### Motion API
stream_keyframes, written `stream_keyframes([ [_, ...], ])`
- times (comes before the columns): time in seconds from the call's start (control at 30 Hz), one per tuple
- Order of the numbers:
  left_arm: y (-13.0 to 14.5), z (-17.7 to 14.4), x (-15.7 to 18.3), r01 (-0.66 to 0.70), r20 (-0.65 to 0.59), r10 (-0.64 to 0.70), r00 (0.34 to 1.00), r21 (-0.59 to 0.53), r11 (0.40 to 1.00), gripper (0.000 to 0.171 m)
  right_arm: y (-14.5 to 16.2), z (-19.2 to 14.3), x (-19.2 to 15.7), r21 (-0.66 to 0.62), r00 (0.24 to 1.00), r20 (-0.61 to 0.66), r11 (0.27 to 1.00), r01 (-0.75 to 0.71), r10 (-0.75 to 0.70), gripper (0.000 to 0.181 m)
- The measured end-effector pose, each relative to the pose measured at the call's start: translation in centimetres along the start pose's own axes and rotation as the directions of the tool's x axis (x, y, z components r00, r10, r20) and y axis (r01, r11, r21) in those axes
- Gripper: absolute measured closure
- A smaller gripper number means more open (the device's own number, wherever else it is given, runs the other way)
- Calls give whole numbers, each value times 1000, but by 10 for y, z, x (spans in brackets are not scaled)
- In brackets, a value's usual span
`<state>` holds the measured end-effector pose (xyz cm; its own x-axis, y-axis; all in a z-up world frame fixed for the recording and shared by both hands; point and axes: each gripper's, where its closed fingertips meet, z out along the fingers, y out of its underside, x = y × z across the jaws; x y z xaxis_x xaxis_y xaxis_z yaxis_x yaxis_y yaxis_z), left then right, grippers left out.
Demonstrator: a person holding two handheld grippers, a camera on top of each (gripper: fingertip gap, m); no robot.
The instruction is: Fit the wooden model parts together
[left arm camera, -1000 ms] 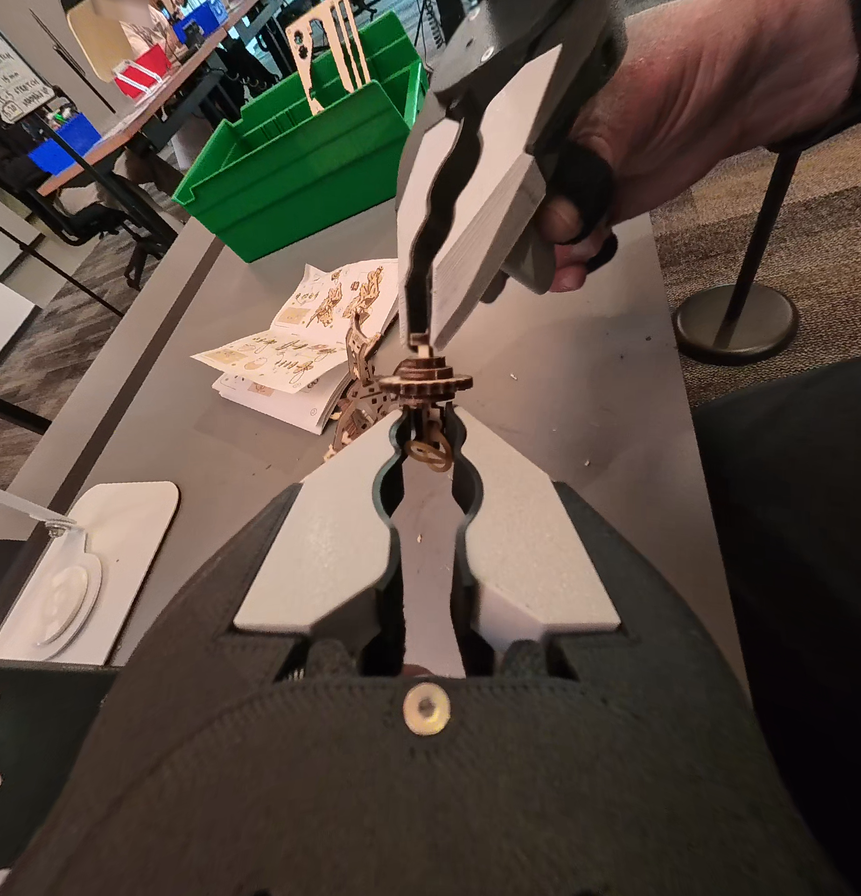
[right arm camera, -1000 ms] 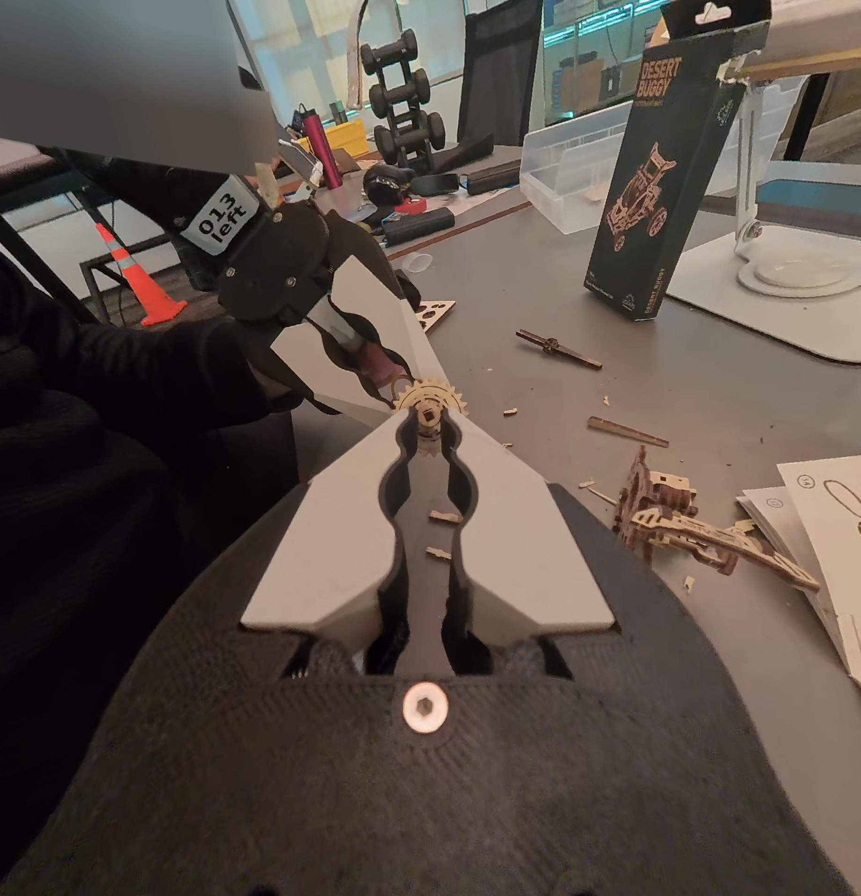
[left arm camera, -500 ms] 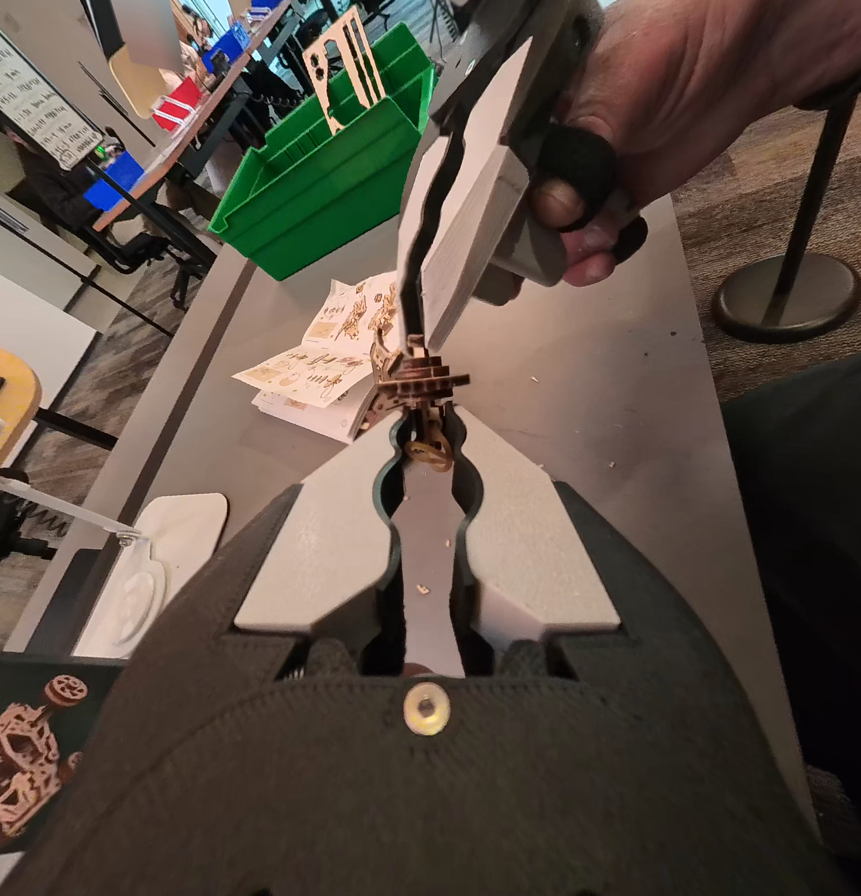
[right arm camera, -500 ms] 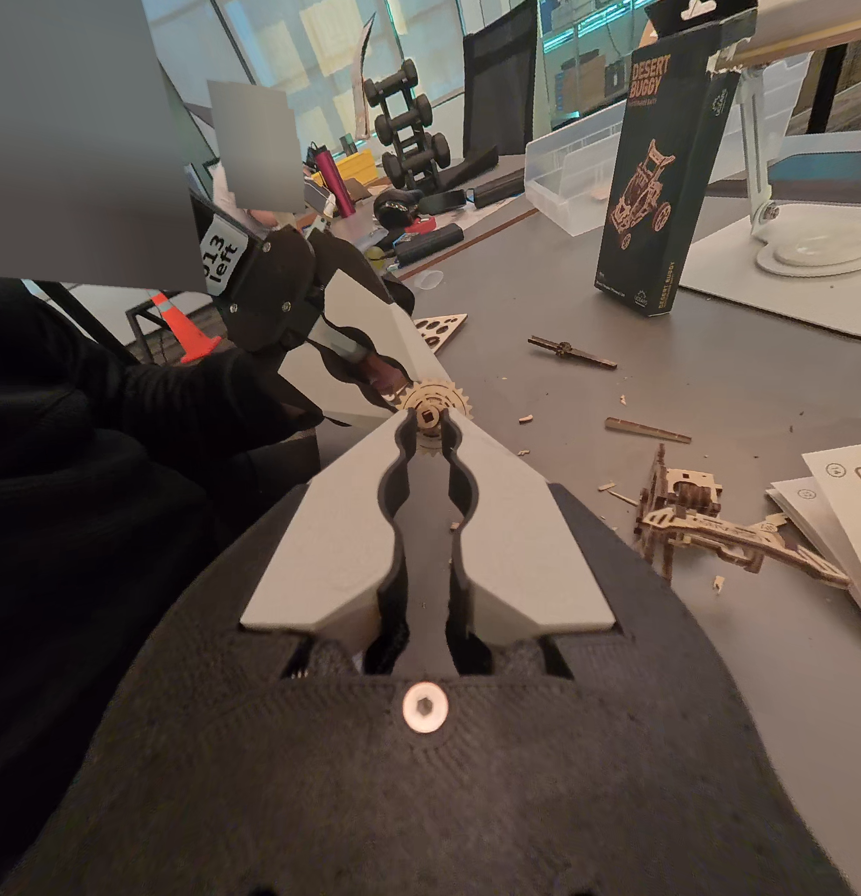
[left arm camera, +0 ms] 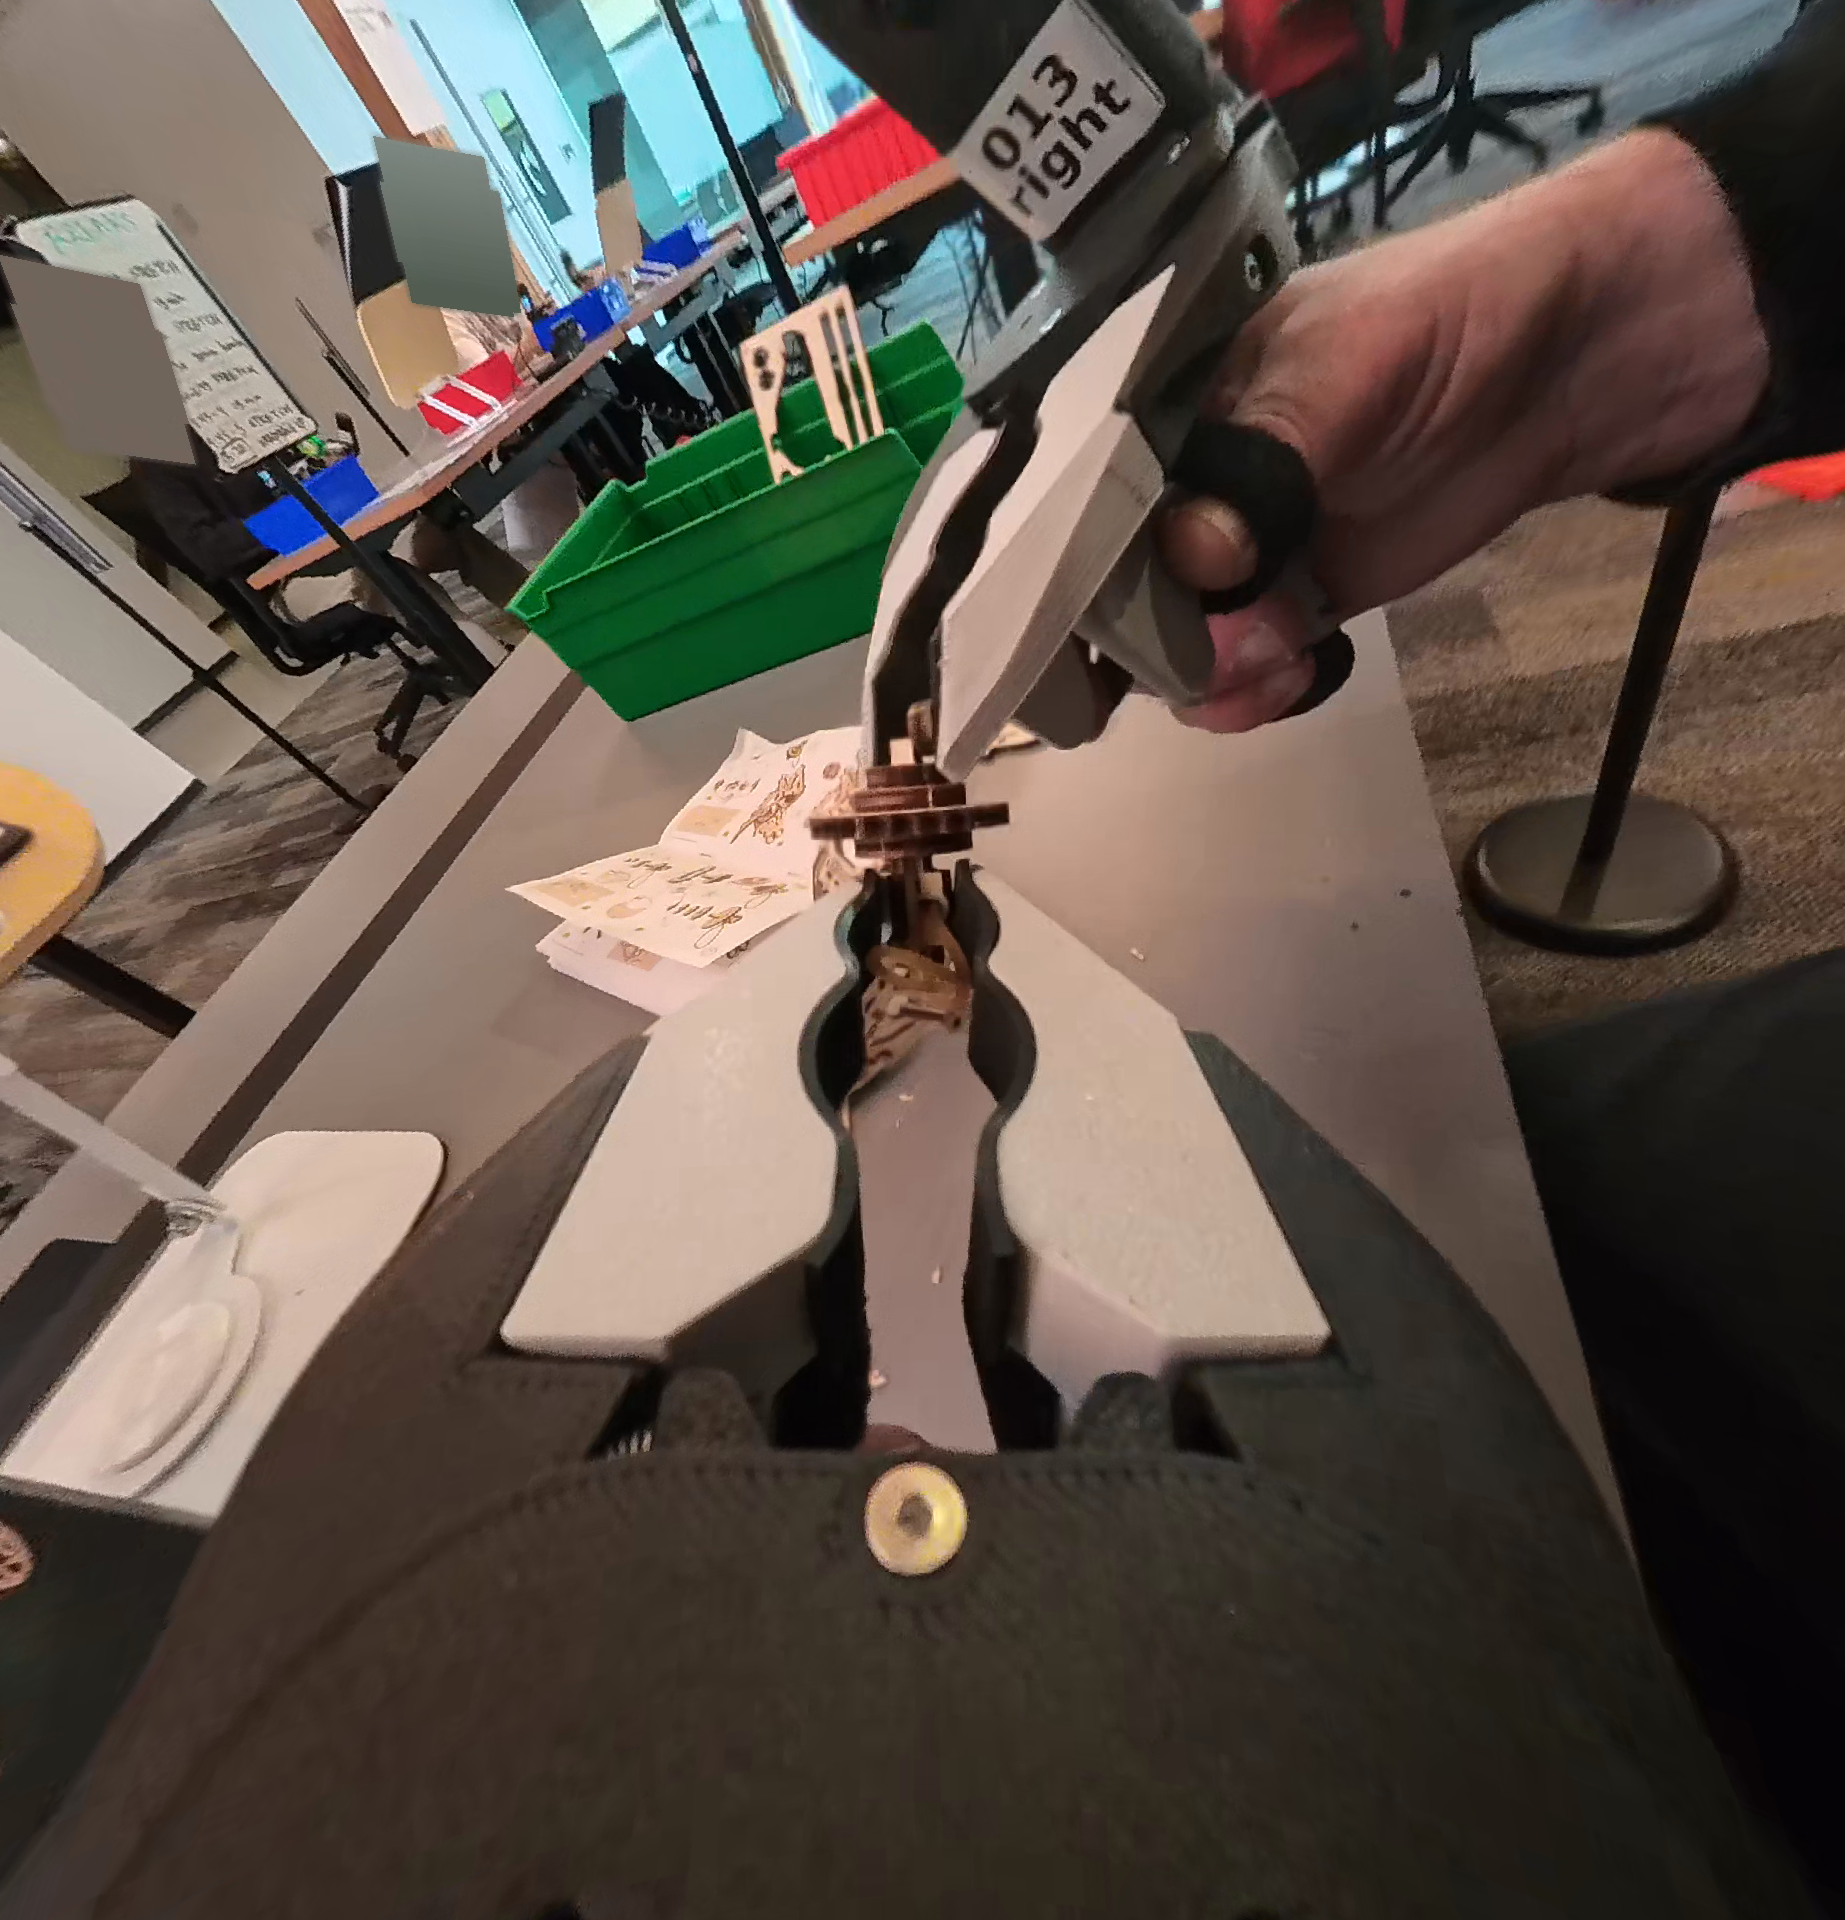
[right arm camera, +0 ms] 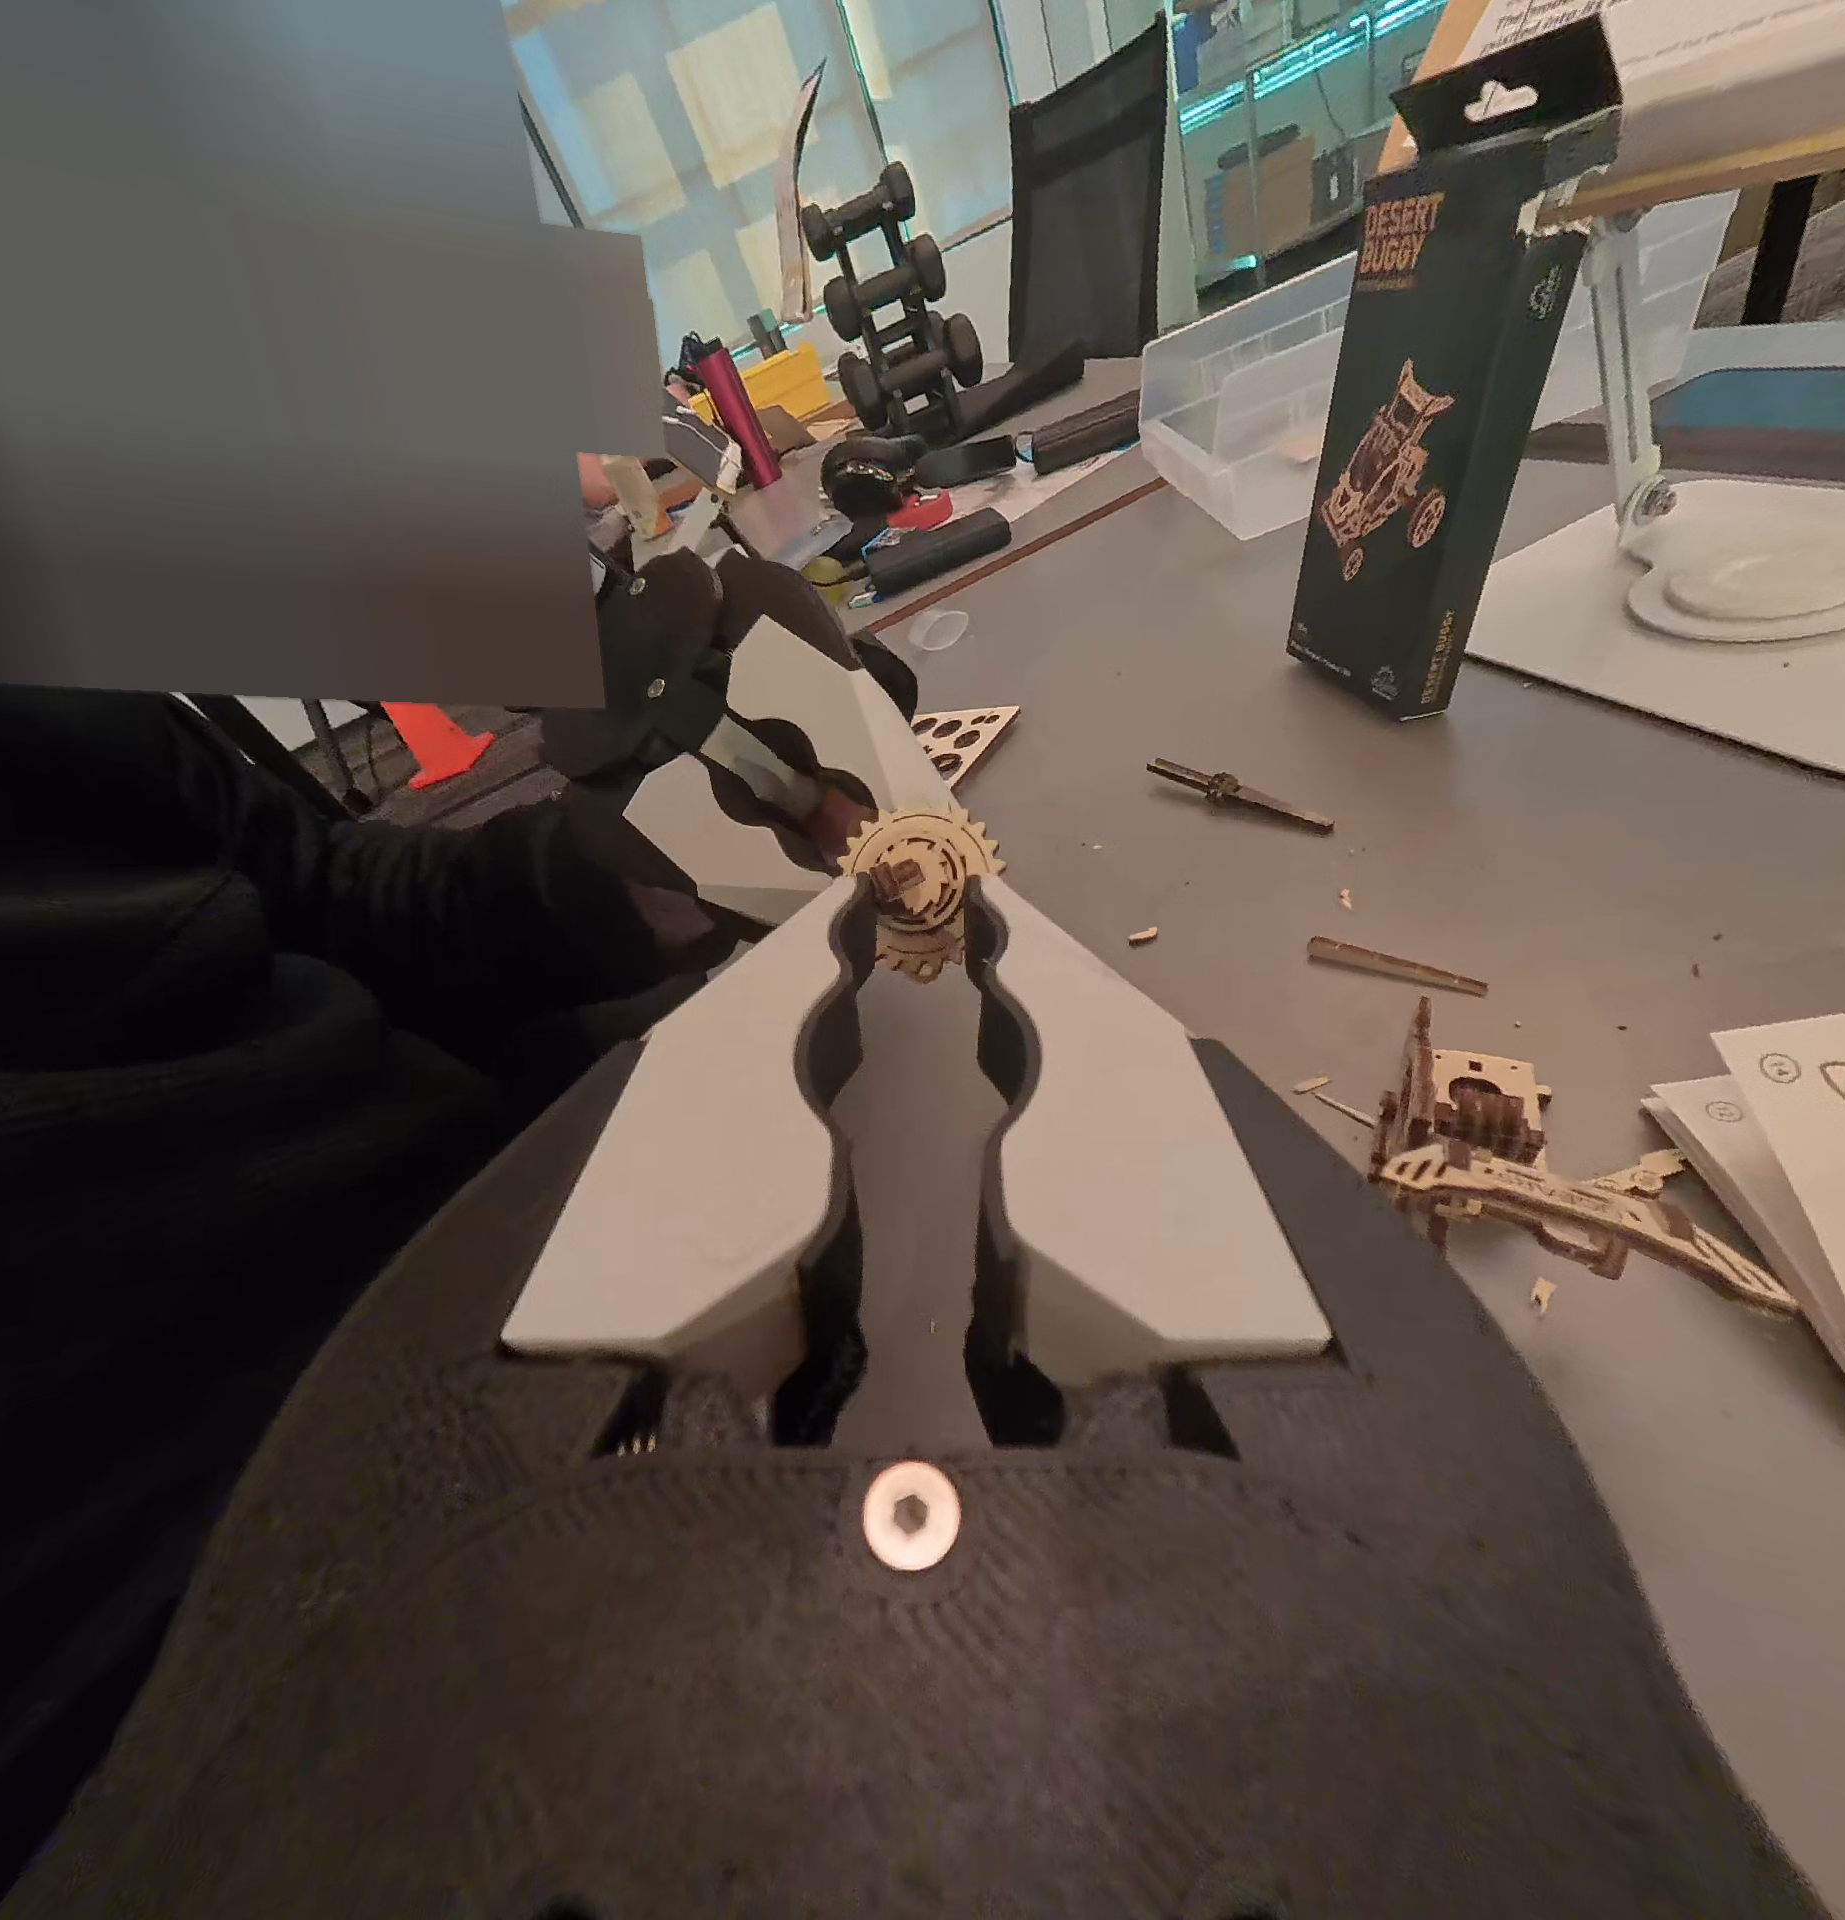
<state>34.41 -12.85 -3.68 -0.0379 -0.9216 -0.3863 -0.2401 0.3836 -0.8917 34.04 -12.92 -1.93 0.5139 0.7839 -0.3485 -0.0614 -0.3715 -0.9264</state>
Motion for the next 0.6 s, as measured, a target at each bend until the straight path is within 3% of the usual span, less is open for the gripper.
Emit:
stream_keyframes([
  [0.13, 0, 0, -1, 51, -2, -51, 999, 46, 998, 161, -2, 1, 1, -7, 1000, 15, 1000, -27, 27, 168],
  [0.37, -12, -9, 4, -31, -37, 35, 999, 96, 995, 161, -14, 0, -18, -44, 944, 251, 977, -208, 212, 163],
  [0.6, -5, -10, 0, -63, -36, 65, 997, 61, 996, 161, -13, 5, -11, -103, 936, 264, 971, -215, 235, 171],
])
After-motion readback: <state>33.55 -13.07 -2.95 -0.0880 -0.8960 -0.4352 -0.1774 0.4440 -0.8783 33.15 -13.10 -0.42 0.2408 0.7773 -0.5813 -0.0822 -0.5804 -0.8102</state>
